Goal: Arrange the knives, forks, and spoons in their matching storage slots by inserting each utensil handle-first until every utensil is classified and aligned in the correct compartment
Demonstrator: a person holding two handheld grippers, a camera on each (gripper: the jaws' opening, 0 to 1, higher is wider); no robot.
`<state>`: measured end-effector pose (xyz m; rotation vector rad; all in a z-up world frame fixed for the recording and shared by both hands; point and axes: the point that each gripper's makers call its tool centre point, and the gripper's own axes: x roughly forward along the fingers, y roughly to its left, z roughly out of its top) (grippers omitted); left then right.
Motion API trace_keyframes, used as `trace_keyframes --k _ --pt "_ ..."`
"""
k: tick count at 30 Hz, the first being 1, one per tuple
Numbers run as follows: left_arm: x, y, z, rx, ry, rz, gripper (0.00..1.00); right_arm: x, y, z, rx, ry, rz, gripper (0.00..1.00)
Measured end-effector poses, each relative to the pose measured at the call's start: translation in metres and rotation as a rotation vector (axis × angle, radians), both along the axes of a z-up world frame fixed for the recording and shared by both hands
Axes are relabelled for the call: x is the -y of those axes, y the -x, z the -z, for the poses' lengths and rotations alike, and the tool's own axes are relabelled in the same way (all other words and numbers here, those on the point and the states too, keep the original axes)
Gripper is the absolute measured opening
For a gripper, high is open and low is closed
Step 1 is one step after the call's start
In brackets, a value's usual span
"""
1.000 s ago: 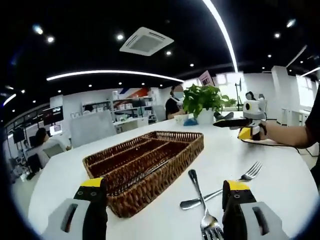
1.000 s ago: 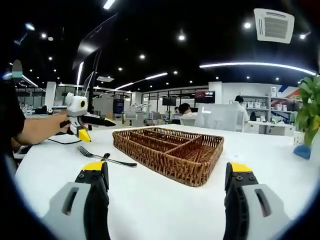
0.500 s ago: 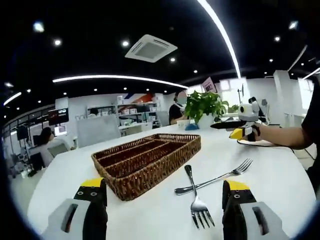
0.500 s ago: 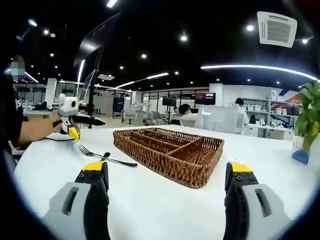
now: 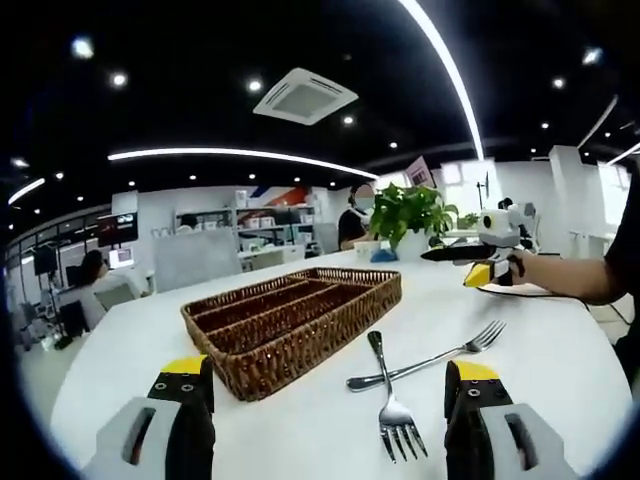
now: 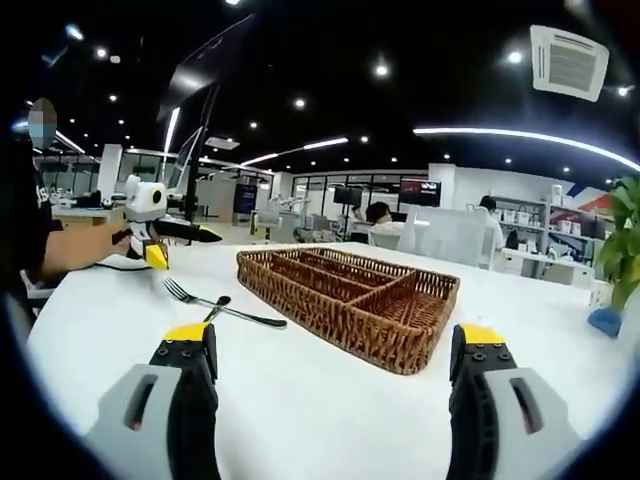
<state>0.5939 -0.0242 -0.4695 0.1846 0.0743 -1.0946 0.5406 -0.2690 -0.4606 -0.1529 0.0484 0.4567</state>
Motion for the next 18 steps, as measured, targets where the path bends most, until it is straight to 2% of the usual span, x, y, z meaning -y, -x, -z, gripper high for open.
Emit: trace_keyframes --k 11,13,14,15,16,18 --pt "0.007 0.003 0.005 -0.001 -0.020 0.017 1.00 0.007 0.000 -0.003 0.014 -0.013 0.012 1.00" --pt "0.008 0.003 0.004 -0.023 -0.013 0.028 1.00 0.009 0.000 -0.004 0.017 -0.015 0.015 1.00" --pt "0.010 0.010 0.005 -0.012 -0.051 0.063 1.00 0.009 0.000 -0.005 0.017 -0.020 0.019 1.00" --pt "0.010 0.010 0.001 0.035 -0.070 0.062 1.00 0.010 0.000 -0.006 0.019 -0.022 0.021 1.00" --pt "0.011 0.010 -0.003 0.057 -0.067 0.053 1.00 0.011 0.001 -0.007 0.022 -0.023 0.022 1.00" --pt "0.015 0.013 -0.006 0.008 -0.013 0.057 1.00 0.011 0.001 -0.008 0.024 -0.032 0.019 1.00"
